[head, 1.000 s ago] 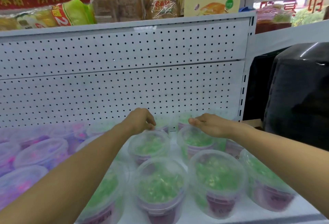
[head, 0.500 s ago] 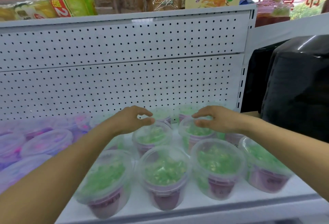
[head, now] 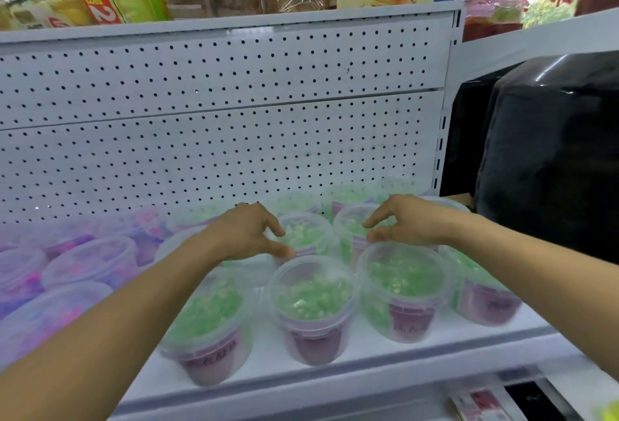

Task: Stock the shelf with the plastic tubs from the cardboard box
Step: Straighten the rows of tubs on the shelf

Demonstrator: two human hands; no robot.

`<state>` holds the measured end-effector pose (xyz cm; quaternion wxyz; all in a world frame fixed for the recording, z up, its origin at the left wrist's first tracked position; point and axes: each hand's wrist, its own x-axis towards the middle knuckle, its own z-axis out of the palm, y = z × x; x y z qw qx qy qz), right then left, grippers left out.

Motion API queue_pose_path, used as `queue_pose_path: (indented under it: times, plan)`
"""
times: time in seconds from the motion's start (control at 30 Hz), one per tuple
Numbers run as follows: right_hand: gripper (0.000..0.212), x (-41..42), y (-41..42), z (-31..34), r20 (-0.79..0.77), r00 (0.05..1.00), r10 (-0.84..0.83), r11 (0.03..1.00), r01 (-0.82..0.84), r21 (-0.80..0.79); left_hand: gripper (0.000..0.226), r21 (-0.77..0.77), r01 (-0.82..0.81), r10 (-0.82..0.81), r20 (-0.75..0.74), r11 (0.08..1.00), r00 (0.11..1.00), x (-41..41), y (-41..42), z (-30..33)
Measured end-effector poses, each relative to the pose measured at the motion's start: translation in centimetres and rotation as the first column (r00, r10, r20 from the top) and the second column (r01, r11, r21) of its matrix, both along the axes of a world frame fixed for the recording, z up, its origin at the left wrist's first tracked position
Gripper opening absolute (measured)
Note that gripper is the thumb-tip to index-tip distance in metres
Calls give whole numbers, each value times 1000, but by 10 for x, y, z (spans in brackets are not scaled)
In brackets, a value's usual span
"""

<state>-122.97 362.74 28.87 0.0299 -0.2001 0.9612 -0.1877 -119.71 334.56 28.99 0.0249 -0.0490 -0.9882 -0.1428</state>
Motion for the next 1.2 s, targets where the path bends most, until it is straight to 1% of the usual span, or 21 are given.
queue_pose_path:
  times: [0.13, 0.27, 0.37, 0.43, 0.47, 0.53, 0.57, 0.63, 0.7, 0.73, 0.8, 0.87, 0.93, 0.97, 1.03, 1.2]
  plan:
    - [39, 3, -3, 1, 0, 1000, -8, 1000, 8, -1, 43, -78, -58, 47, -137, 995, 990, 6, 11, -6]
    - [39, 4, -2, -3, -1, 1000, -9, 999, 9, -36, 60, -132, -156, 125, -221, 979, 967, 7, 27, -9]
    - [39, 5, -2, -5, 1, 1000, -22, 999, 22, -44, 62, -168, -170, 124, -253, 971, 959, 9, 33, -9]
    - [38, 4, -3, -5, 9, 1000, -29, 999, 29, -44, 59, -169, -160, 116, -244, 973, 963, 11, 32, -10]
    - [39, 5, -3, -4, 18, 999, -29, 999, 30, -41, 58, -145, -149, 115, -222, 978, 968, 13, 31, -9]
    - [41, 11, -4, -1, 37, 999, -27, 999, 28, -23, 55, -62, -105, 95, -154, 993, 984, 22, 26, -5]
    - [44, 15, -4, 0, 34, 999, -22, 1000, 22, -17, 50, -19, -81, 77, -140, 997, 987, 29, 24, -2]
    - [48, 28, -1, 2, -6, 1000, 7, 1000, -7, -29, 42, 70, -32, 44, -170, 997, 984, 49, 18, 1]
    - [48, 46, 4, 4, -43, 998, 46, 998, -48, -48, 44, 157, 21, 13, -213, 987, 977, 79, 16, -2]
    - [48, 55, 9, 4, -45, 997, 62, 997, -64, -50, 47, 171, 53, -18, -201, 984, 979, 94, 17, -4]
    - [49, 74, 19, 3, -8, 998, 67, 997, -67, -47, 56, 162, 87, -70, -107, 983, 992, 117, 20, -10]
    - [56, 90, 26, 0, 32, 997, 64, 998, -64, 4, 63, 158, 80, -75, -34, 984, 997, 124, 23, -13]
    - [63, 96, 29, -6, 30, 997, 76, 996, -77, 50, 65, 170, 56, -52, -27, 984, 998, 123, 26, -14]
    - [65, 98, 28, -10, 27, 997, 79, 996, -80, 37, 65, 172, 46, -41, -32, 984, 999, 121, 28, -14]
    - [63, 100, 26, -14, 22, 997, 78, 997, -78, 2, 65, 175, 24, -21, -22, 984, 1000, 118, 30, -14]
    - [59, 107, 23, -15, 17, 998, 67, 998, -67, -3, 64, 160, 10, -14, 23, 987, 1000, 118, 31, -16]
